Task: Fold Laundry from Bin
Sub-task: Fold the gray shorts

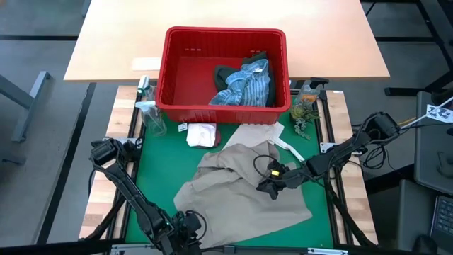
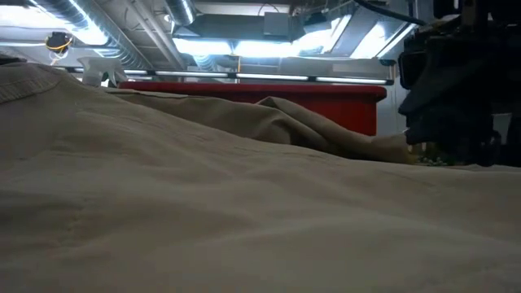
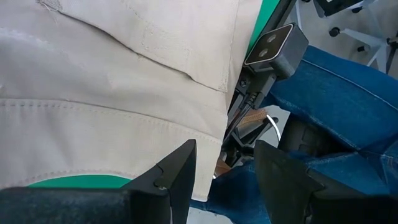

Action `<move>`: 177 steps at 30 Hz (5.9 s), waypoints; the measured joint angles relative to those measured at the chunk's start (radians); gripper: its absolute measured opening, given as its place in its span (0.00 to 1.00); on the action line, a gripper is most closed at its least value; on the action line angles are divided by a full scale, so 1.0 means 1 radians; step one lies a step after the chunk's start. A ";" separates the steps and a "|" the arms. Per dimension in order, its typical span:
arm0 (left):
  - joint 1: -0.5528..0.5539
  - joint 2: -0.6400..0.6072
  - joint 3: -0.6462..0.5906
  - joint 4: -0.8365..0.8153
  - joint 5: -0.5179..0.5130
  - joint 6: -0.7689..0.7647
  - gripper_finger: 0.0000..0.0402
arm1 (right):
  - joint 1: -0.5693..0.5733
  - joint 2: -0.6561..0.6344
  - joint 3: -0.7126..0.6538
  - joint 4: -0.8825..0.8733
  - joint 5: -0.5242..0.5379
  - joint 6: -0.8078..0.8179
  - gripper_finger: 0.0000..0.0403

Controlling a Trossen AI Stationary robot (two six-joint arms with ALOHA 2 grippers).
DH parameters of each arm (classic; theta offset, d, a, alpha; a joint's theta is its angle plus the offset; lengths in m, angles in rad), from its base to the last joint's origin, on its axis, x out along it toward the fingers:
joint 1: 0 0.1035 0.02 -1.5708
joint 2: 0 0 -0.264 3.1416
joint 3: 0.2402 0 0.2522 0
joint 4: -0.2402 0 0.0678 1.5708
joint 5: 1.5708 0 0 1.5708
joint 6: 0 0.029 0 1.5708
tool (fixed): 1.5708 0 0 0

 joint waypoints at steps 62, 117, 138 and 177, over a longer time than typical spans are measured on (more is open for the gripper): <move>0.000 0.000 0.000 0.060 -0.162 0.020 0.39 | -0.008 -0.025 0.000 0.044 0.264 -0.050 0.02; 0.713 -0.326 -0.562 0.265 0.038 0.458 0.39 | -0.340 -0.555 0.001 -0.230 0.148 -0.583 0.01; 0.761 -0.373 -0.321 -0.260 0.077 0.596 0.00 | -0.340 -0.558 0.002 -0.178 0.148 -0.664 0.01; 0.580 -0.370 -0.034 -0.535 -0.032 0.594 0.00 | -0.340 -0.719 0.003 -0.324 -0.339 -0.566 0.01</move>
